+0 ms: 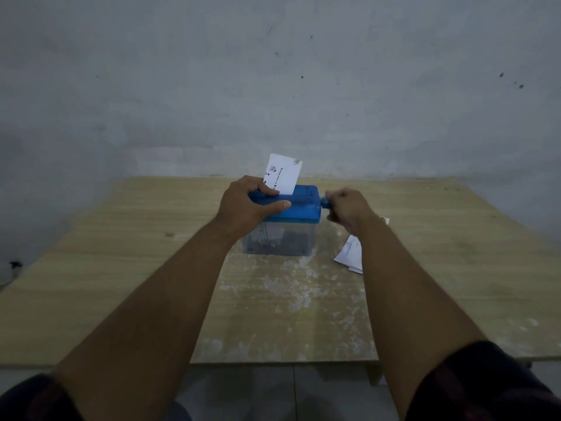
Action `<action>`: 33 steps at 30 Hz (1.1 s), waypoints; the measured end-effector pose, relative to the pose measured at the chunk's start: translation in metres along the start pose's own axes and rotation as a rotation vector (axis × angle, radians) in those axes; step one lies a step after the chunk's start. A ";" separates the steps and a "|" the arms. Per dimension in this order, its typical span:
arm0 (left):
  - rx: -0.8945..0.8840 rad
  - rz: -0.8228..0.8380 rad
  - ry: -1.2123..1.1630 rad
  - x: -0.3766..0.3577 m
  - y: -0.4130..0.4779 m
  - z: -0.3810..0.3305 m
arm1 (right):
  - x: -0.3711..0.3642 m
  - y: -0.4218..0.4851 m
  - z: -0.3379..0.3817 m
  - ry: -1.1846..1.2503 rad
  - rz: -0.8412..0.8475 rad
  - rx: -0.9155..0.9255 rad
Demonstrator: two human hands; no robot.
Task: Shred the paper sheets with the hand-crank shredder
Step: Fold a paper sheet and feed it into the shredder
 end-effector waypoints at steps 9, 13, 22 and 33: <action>0.011 -0.041 -0.059 -0.003 -0.003 0.000 | 0.010 -0.046 -0.038 -0.190 0.018 -0.100; 0.030 -0.034 -0.057 -0.003 -0.003 0.000 | 0.027 -0.077 -0.008 0.063 0.081 -0.126; 0.003 0.007 -0.020 0.001 -0.004 -0.010 | 0.030 -0.062 0.066 0.065 0.062 0.112; 0.004 0.031 -0.022 -0.001 -0.004 -0.005 | 0.000 -0.005 0.023 -0.122 -0.060 0.048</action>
Point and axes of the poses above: each hand's wrist, its own y-axis towards the middle knuckle, its own x-axis out of the back of the hand, z = x × y, the point moved 6 cm from there along y, towards the middle knuckle, and after that the axes turned 12 degrees about -z, right-handed, at the moved point
